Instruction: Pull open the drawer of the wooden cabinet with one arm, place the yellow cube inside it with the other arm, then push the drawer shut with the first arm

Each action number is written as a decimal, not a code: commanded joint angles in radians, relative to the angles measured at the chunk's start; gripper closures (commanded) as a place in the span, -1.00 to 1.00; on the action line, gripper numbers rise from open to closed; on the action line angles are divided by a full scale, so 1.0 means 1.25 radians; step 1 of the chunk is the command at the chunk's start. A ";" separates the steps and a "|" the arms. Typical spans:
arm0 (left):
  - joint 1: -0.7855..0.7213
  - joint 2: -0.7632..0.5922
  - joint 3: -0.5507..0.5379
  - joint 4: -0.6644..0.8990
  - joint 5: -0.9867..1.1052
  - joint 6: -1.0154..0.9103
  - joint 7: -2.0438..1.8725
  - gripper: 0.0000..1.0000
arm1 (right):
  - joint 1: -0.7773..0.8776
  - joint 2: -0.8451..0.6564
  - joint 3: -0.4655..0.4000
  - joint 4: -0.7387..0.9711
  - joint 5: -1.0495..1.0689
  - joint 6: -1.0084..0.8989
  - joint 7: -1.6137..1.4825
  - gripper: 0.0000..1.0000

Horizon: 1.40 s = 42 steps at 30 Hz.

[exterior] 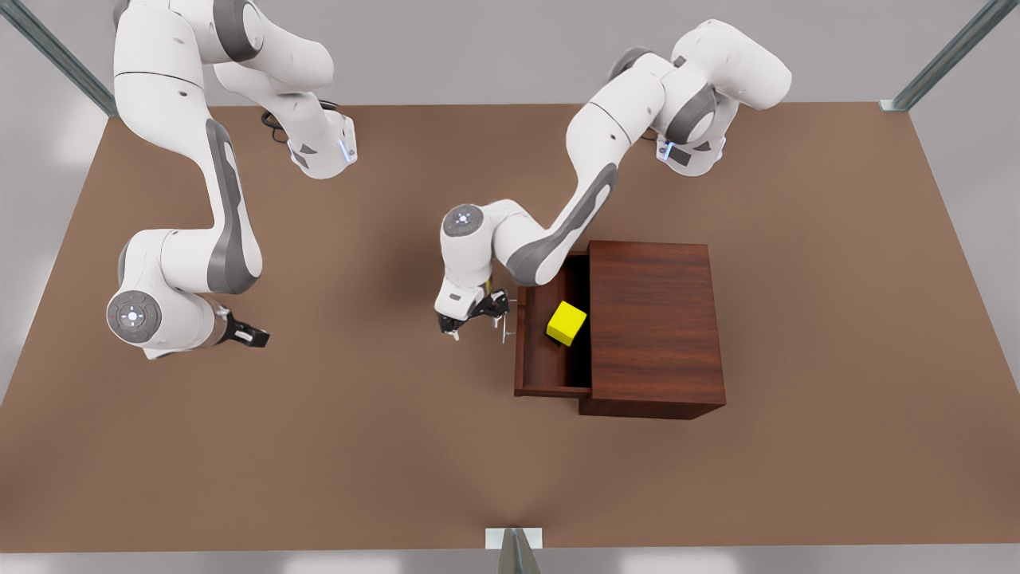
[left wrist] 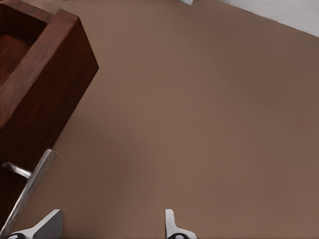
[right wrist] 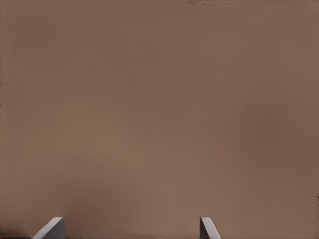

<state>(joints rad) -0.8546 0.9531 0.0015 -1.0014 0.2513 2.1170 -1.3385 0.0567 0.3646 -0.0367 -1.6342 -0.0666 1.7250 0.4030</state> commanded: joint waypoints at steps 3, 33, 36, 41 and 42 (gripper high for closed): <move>0.006 0.002 0.001 -0.014 0.005 -0.011 0.012 -1.00 | 0.000 -0.001 0.000 0.000 0.000 -0.001 -0.311 -1.00; 0.093 -0.118 0.003 -0.162 -0.032 -0.204 0.365 -1.00 | 0.000 0.003 -0.003 0.005 0.000 -0.006 -0.306 -1.00; 0.098 -0.119 0.004 -0.174 -0.032 -0.193 0.366 -1.00 | 0.000 0.003 -0.003 0.005 0.000 -0.006 -0.306 -1.00; 0.119 -0.138 0.006 -0.197 -0.032 -0.201 0.422 -1.00 | 0.000 0.003 -0.003 0.007 0.000 -0.004 -0.305 -1.00; 0.122 -0.139 0.006 -0.197 -0.032 -0.203 0.430 -1.00 | 0.000 0.003 -0.003 0.007 0.000 -0.004 -0.305 -1.00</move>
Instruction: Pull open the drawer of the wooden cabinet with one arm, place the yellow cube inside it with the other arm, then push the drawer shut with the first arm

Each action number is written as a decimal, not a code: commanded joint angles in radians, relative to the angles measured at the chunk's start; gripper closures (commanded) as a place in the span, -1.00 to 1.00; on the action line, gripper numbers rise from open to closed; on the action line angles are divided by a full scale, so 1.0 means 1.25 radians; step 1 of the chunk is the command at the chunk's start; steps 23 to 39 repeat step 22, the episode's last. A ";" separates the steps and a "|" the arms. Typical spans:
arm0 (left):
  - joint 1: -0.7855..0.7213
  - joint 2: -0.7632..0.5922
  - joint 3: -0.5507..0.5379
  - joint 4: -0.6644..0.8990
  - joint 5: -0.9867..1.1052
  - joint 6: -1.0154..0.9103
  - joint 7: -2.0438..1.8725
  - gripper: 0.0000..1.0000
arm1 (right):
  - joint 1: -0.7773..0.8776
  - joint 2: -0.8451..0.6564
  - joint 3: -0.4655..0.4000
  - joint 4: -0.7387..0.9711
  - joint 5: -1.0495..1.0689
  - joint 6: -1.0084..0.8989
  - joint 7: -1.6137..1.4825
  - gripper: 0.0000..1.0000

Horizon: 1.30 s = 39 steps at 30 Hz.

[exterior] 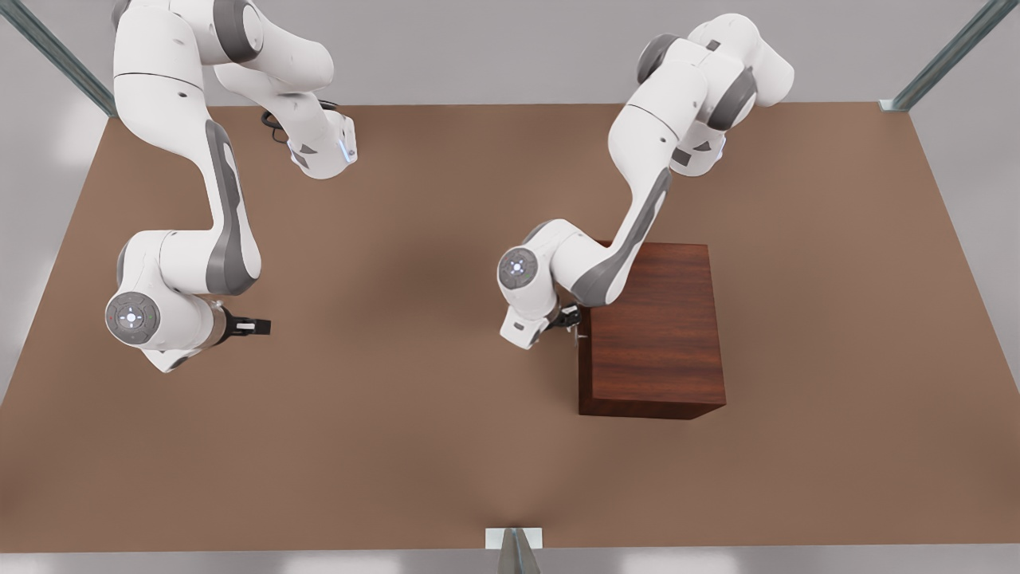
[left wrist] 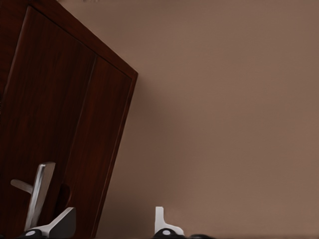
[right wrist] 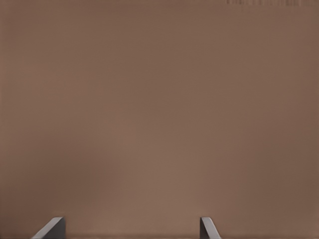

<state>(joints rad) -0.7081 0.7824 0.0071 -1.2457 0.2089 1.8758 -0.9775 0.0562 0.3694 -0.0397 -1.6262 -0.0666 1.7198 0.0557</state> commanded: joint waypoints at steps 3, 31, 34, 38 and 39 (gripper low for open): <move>0.023 -0.055 0.009 0.031 -0.038 -0.090 0.134 -1.00 | -0.003 -0.001 0.000 0.001 0.001 -0.001 -0.027 -1.00; 0.474 -0.470 0.000 -0.152 -0.205 -0.210 0.810 -1.00 | -0.003 -0.002 0.000 0.003 0.001 -0.004 -0.027 -1.00; 0.474 -0.470 0.000 -0.152 -0.205 -0.210 0.810 -1.00 | -0.003 -0.002 0.000 0.003 0.001 -0.004 -0.027 -1.00; 0.474 -0.470 0.000 -0.152 -0.205 -0.210 0.810 -1.00 | -0.003 -0.002 0.000 0.003 0.001 -0.004 -0.027 -1.00; 0.474 -0.470 0.000 -0.152 -0.205 -0.210 0.810 -1.00 | -0.003 -0.002 0.000 0.003 0.001 -0.004 -0.027 -1.00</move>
